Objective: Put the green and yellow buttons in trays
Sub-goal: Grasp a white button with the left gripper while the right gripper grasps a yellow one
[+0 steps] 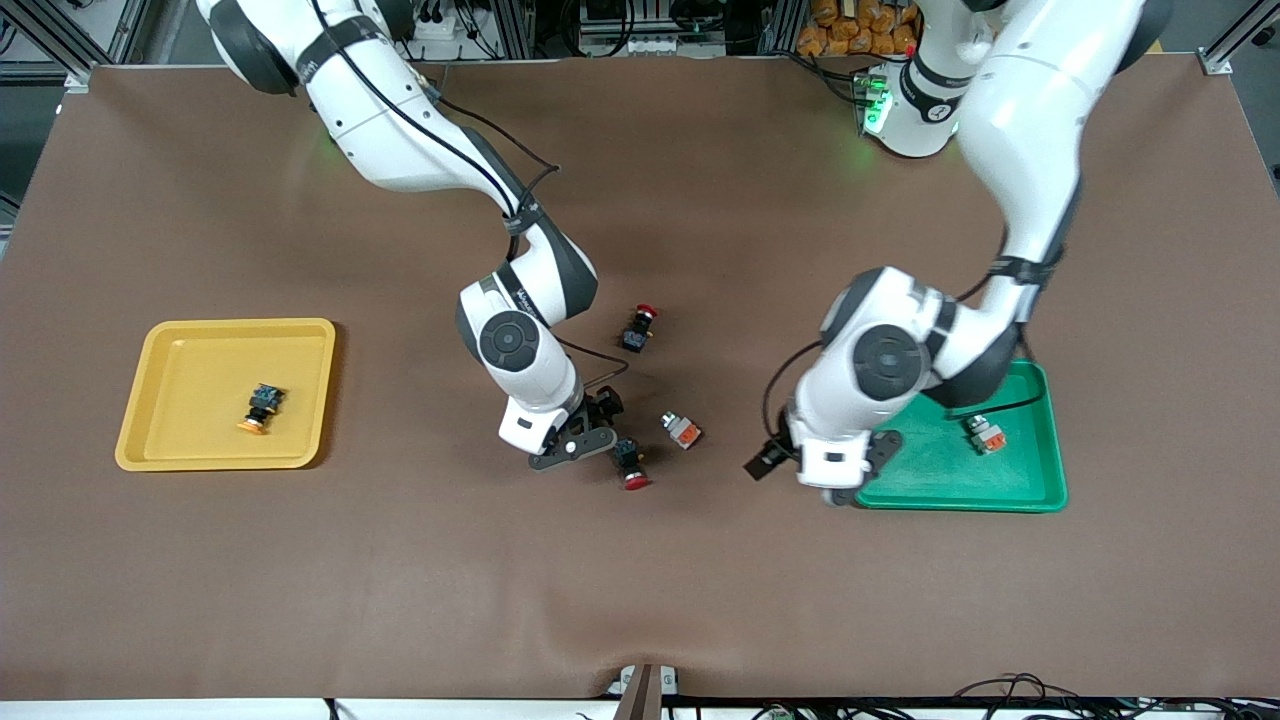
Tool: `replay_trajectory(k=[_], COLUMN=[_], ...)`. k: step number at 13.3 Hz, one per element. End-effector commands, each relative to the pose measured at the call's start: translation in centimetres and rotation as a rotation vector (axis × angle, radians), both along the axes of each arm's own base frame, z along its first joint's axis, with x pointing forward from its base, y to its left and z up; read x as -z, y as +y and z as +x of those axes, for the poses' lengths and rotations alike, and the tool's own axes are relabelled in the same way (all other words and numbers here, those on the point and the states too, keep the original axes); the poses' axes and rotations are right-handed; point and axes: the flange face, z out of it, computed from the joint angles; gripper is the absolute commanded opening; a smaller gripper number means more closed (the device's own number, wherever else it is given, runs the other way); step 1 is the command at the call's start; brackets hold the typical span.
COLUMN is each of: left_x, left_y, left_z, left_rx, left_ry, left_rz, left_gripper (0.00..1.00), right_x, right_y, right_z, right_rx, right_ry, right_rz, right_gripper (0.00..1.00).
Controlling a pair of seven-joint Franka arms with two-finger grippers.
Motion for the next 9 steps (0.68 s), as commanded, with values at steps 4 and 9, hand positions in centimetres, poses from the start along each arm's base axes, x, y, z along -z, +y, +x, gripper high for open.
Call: replay_trajectory(k=[4,9], left_x=[4.2,7.4], left_y=[-4.7,-7.7], left_z=[-1.9,-3.1], left_rx=[-0.083,-0.199], left_ry=[0.019,0.005], left_rz=[0.051,0.01], left_gripper=[1.0,1.0], right_x=[1.2,-2.5], right_y=[1.3,-1.6], right_z=[-0.1,1.9], right_rx=[0.014,0.061], right_ry=[-0.038,-0.026], right_rz=[-0.004,-0.006], right_gripper=[0.08,0.0])
